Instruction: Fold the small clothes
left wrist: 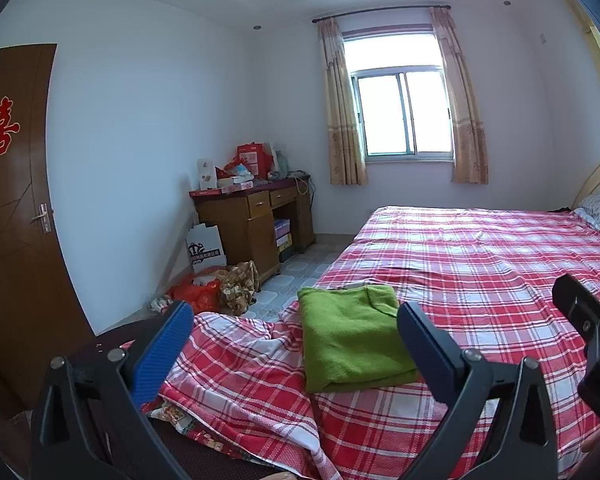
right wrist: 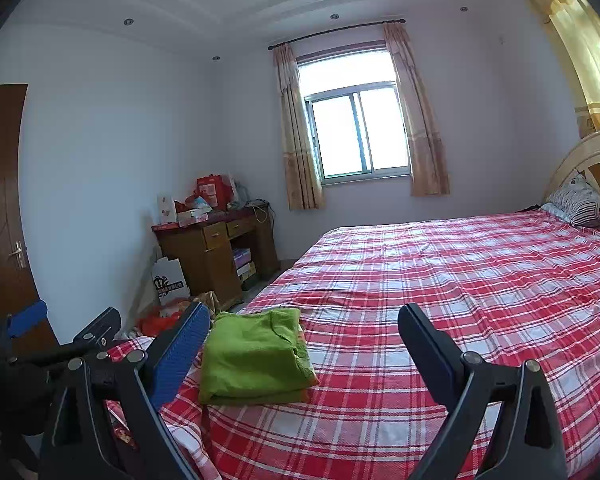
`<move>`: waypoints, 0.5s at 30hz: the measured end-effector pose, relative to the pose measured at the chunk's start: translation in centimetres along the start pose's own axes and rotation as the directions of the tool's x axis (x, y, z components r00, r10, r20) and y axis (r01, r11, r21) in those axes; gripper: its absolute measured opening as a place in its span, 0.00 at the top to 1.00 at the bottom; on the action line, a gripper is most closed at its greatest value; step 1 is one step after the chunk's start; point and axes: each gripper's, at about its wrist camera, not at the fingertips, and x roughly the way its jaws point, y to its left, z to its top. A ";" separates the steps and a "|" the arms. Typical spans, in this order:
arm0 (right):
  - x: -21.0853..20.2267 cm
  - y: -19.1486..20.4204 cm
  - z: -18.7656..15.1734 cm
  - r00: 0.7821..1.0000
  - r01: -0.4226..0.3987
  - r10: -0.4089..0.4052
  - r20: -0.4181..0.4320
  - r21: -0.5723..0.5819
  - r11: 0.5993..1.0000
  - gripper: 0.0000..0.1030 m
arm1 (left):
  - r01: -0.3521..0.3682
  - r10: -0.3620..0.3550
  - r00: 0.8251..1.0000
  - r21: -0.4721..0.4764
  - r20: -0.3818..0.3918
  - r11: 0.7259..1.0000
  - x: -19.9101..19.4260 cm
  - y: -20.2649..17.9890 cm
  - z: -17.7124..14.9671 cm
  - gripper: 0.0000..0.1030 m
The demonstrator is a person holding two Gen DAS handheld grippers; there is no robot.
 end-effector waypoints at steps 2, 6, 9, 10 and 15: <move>0.0 -0.2 0.0 1.000 0.000 0.000 -0.002 0.005 1.000 0.07 | -0.002 0.002 1.000 0.002 -0.001 1.000 0.0 -0.1 0.0 0.00; 0.1 -0.3 -0.1 1.000 0.000 0.000 -0.004 0.009 1.000 0.07 | 0.003 -0.003 1.000 0.001 -0.013 1.000 0.3 -0.1 -0.2 0.00; 0.1 -0.3 -0.1 1.000 0.000 0.000 -0.007 0.008 1.000 0.07 | 0.006 -0.006 1.000 0.002 -0.018 1.000 0.4 -0.2 -0.3 0.00; 0.1 -0.3 -0.1 1.000 0.000 0.000 -0.009 0.008 1.000 0.07 | 0.004 -0.004 1.000 0.004 -0.018 1.000 0.4 -0.2 -0.3 0.00; 0.2 -0.6 -0.1 1.000 0.005 -0.004 -0.010 0.018 1.000 0.07 | 0.003 -0.002 1.000 0.007 -0.020 1.000 0.4 -0.3 -0.4 0.00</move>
